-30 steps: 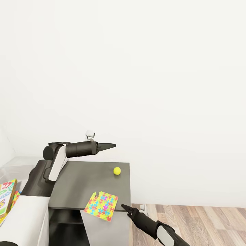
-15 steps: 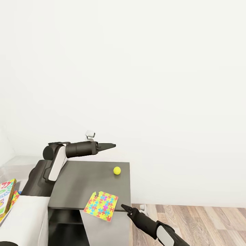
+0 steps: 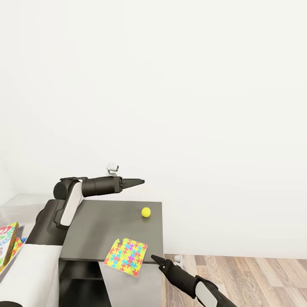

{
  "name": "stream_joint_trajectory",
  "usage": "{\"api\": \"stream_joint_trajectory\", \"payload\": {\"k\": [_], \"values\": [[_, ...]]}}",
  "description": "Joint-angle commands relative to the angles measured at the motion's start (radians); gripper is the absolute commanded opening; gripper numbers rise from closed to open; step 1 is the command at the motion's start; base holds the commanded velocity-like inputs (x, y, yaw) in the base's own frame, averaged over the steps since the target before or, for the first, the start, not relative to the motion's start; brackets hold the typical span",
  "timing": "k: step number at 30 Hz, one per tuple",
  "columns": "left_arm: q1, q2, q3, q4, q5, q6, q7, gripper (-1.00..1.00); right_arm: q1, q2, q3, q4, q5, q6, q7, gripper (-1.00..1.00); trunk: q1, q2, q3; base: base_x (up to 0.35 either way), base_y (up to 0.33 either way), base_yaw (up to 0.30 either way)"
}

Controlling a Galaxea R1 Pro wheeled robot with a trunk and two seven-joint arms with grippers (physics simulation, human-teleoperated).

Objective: Put all the toys in the child's room - the three board games (two on the bed and one on the table), the two jigsaw puzzles on the table, and the tennis ball on the table - inside the toy box on the table in the child's room.

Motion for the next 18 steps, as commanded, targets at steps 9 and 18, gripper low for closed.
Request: {"api": "stream_joint_trajectory", "payload": {"k": [9, 18], "values": [[-0.001, 0.001, -0.001, 0.0, 0.002, 0.004, -0.002, 1.0, -0.001, 0.0, 0.004, 0.0, -0.01, 0.007, 0.0, 1.0, 0.012, -0.023, -0.011, 0.0, 0.0, 0.0], [-0.001, 0.001, -0.002, 0.0, 0.001, 0.004, -0.002, 1.0, -0.001, 0.0, 0.004, 0.0, -0.011, 0.007, 0.0, 1.0, 0.012, -0.023, -0.011, -0.122, 0.0, 0.0]]}}
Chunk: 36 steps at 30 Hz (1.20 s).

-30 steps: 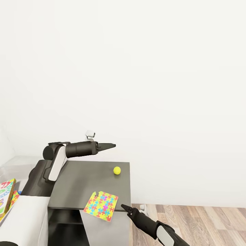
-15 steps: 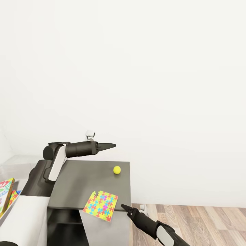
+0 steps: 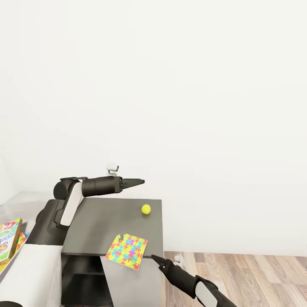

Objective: Put all the toys in the child's room - the three board games (two on the bed and one on the table), the two jigsaw puzzles on the table, and the tennis ball on the table - inside the toy box on the table in the child's room.

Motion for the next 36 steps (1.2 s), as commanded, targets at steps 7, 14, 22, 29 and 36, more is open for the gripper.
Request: {"api": "stream_joint_trajectory", "payload": {"k": [7, 14, 22, 29, 36], "values": [[-0.001, 0.0, -0.001, 0.0, 0.001, 0.004, -0.002, 1.0, -0.001, -0.001, 0.004, 0.0, -0.01, 0.007, 0.0, 1.0, 0.0, -0.001, -0.002, -0.147, 0.0, 0.0], [-0.001, 0.0, 0.0, 0.0, 0.002, 0.004, -0.002, 1.0, -0.001, -0.001, 0.004, 0.0, -0.01, 0.007, 0.0, 1.0, 0.0, -0.001, -0.002, -0.023, 0.0, 0.0], [-0.001, 0.0, -0.001, 0.0, 0.002, 0.004, -0.002, 1.0, -0.001, -0.001, 0.004, 0.0, -0.01, 0.007, 0.0, 1.0, 0.0, -0.001, -0.002, -0.002, 0.0, 0.0], [-0.001, 0.0, 0.001, 0.0, 0.002, 0.004, -0.002, 1.0, -0.001, -0.002, 0.004, 0.0, -0.01, 0.007, 0.001, 1.0, 0.0, -0.001, -0.002, 0.0, 0.0, 0.0], [-0.001, 0.0, 0.002, 0.0, 0.002, 0.004, -0.002, 1.0, -0.001, -0.002, 0.004, 0.0, -0.01, 0.007, 0.001, 1.0, 0.027, -0.05, -0.024, 0.0, 0.0, 0.0]]}}
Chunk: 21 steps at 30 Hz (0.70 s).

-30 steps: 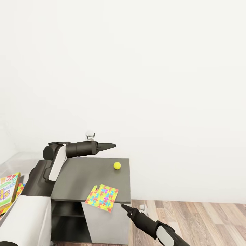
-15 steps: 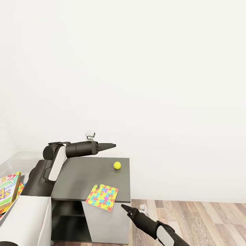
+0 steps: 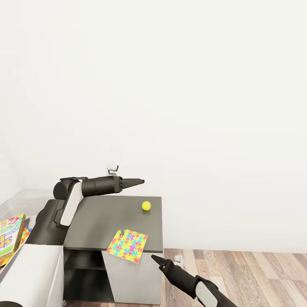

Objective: Put all the toys in the child's room - the three board games (two on the bed and one on the table), the two jigsaw puzzles on the table, and the tennis ball on the table - inside the toy box on the table in the child's room.

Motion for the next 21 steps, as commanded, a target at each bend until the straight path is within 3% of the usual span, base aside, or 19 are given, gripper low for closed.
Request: {"api": "stream_joint_trajectory", "payload": {"k": [1, 16, 21], "values": [[-0.001, 0.001, -0.001, 0.0, 0.001, 0.004, -0.002, 1.0, -0.001, 0.0, 0.004, 0.0, -0.01, 0.007, 0.0, 1.0, 0.004, -0.009, -0.005, 0.0, 0.0, 0.0], [-0.004, 0.002, 0.0, -0.021, 0.004, 0.004, -0.002, 1.0, -0.001, 0.0, 0.003, 0.0, -0.012, 0.006, 0.0, 1.0, 0.062, -0.114, -0.052, 0.0, 0.0, 0.0], [-0.033, 0.002, -0.001, -0.044, 0.009, 0.004, -0.005, 1.0, -0.001, 0.0, 0.001, 0.0, -0.012, 0.006, 0.0, 1.0, 0.081, -0.149, -0.067, 0.0, 0.0, 0.0]]}}
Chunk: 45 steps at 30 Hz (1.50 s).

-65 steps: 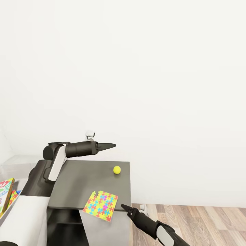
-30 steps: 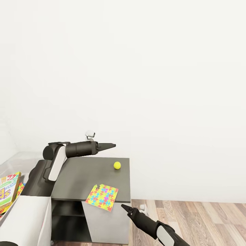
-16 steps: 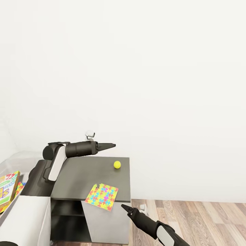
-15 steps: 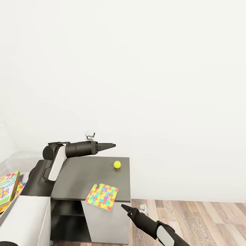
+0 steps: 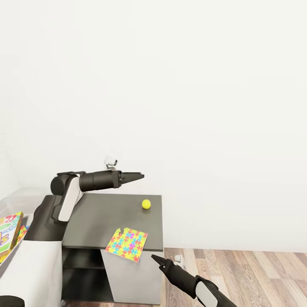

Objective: Put all the toys in the child's room - the three board games (two on the bed and one on the table), the two jigsaw puzzles on the table, and the tennis ball on the table - inside the toy box on the table in the child's room.

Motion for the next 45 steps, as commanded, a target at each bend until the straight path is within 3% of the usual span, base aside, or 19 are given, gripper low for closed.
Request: {"api": "stream_joint_trajectory", "payload": {"k": [1, 6, 13, 17, 24, 30, 35, 38, 45], "values": [[-0.018, 0.001, -0.002, -0.002, 0.001, 0.004, -0.006, 1.0, -0.001, 0.0, 0.003, 0.0, -0.011, 0.007, 0.0, 1.0, 0.004, -0.008, -0.005, 0.0, 0.0, 0.0], [-0.085, 0.009, -0.007, -0.006, 0.001, 0.004, -0.026, 1.0, -0.001, 0.0, 0.002, -0.002, -0.012, 0.007, 0.0, 1.0, 0.023, -0.043, -0.02, 0.0, 0.0, 0.0], [-0.15, 0.069, -0.035, -0.009, 0.0, 0.004, -0.078, 1.0, -0.001, -0.009, -0.001, -0.006, -0.012, 0.007, 0.0, 1.0, 0.05, -0.092, -0.042, 0.0, 0.0, 0.0], [-0.158, 0.083, -0.074, -0.018, -0.004, 0.004, -0.128, 1.0, -0.001, -0.028, -0.002, -0.006, -0.014, 0.007, 0.0, 1.0, 0.065, -0.12, -0.055, 0.0, 0.0, 0.0], [-0.162, 0.1, -0.122, -0.043, -0.007, 0.004, -0.153, 1.0, -0.001, -0.035, -0.001, -0.006, -0.012, 0.007, 0.0, 1.0, 0.092, -0.169, -0.077, 0.0, 0.0, 0.0], [-0.163, 0.114, -0.132, -0.049, -0.007, 0.004, -0.162, 1.0, -0.001, -0.036, 0.004, -0.006, -0.012, 0.006, 0.0, 1.0, 0.115, -0.211, -0.095, 0.0, 0.0, 0.0], [-0.163, 0.126, -0.135, -0.05, -0.009, 0.004, -0.219, 1.0, -0.001, -0.038, 0.003, -0.007, -0.012, 0.006, 0.0, 1.0, 0.134, -0.246, -0.111, 0.0, 0.0, 0.0], [-0.163, 0.144, -0.135, -0.051, -0.009, 0.004, -0.246, 1.0, -0.001, -0.038, 0.003, -0.007, -0.012, 0.006, 0.0, 1.0, 0.146, -0.267, -0.121, 0.0, 0.0, 0.0], [-0.163, 0.207, -0.13, -0.052, -0.004, 0.004, -0.283, 1.0, -0.001, -0.036, 0.006, -0.008, -0.012, 0.006, 0.0, 1.0, 0.146, -0.267, -0.121, 0.0, 0.0, 0.0]]}}
